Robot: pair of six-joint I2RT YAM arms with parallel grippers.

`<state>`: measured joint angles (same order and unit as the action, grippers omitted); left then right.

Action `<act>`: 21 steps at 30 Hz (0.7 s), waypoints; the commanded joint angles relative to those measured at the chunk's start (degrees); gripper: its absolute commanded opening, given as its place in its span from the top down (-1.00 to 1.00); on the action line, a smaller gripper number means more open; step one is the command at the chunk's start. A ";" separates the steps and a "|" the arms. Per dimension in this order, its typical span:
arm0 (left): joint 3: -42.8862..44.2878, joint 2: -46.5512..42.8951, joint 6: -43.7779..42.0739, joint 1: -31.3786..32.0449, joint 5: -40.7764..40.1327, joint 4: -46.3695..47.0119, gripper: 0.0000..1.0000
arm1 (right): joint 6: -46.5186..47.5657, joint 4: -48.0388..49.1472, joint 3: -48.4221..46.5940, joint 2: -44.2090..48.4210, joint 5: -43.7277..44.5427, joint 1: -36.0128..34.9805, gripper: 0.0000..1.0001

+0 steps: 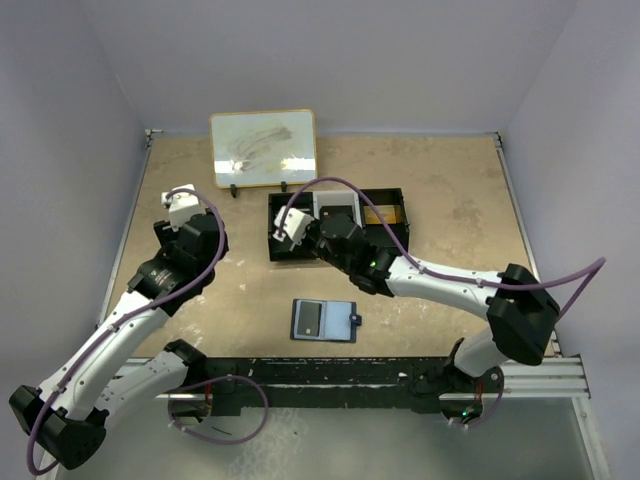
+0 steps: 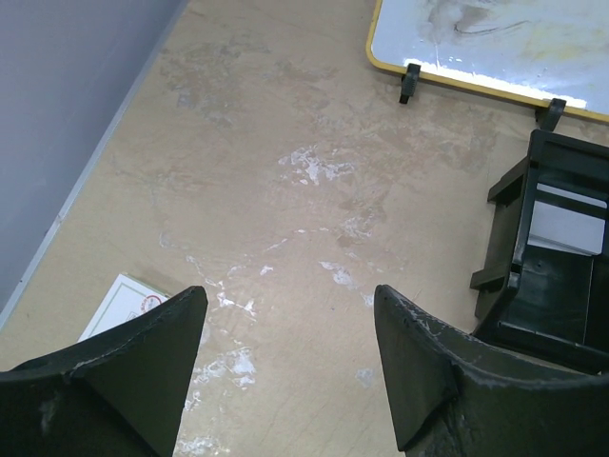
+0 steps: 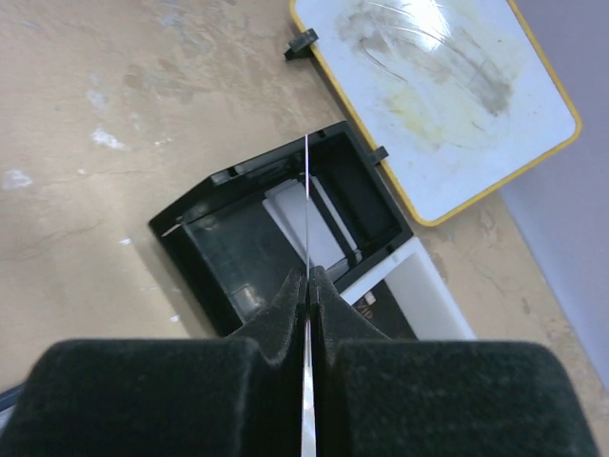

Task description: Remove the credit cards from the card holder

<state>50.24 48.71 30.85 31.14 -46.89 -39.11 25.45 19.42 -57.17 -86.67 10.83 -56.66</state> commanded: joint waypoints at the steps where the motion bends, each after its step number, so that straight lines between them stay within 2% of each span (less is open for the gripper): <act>1: 0.33 -1.39 0.09 -0.29 -1.97 0.36 -0.39 | 5.30 -0.18 -6.04 -3.34 -1.46 1.21 1.00; 9: 0.36 -1.49 0.00 -0.35 -2.43 0.42 -0.40 | 9.61 -2.07 -11.90 -12.60 1.00 2.55 1.00; 14: 0.50 -1.22 -0.29 -0.37 -2.78 0.44 -0.41 | 10.23 -8.17 -18.92 -19.86 4.66 3.41 1.00; 21: 0.67 -4.34 1.09 -0.55 -5.89 -0.37 -0.42 | 12.89 -9.84 -23.05 -24.77 6.15 4.12 1.00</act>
<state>50.24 47.18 30.89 31.14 -49.45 -39.27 36.03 10.72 -76.47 -111.35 14.46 -53.12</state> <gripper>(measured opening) 0.704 0.007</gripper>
